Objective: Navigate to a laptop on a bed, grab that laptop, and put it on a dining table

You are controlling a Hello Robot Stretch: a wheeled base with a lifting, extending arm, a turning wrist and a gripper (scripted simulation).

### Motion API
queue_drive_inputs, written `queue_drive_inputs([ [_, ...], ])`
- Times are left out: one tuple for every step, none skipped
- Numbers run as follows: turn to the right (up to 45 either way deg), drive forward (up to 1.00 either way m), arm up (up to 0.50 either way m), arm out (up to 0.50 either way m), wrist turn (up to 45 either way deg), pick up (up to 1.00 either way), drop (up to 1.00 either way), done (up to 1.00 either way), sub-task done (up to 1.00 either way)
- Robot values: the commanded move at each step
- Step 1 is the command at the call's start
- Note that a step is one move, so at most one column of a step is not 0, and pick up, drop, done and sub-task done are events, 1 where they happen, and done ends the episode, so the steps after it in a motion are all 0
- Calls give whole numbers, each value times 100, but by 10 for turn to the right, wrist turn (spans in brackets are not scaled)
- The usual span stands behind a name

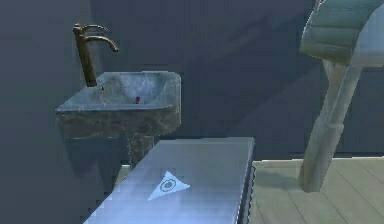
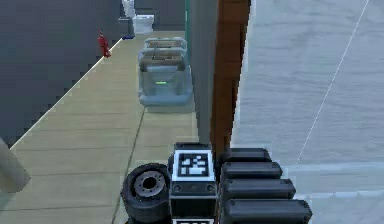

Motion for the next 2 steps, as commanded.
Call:
queue_drive_inputs([
  [450,0,0,0,0,0,0,0,0],
  [120,0,0,0,0,0,0,0,0],
])
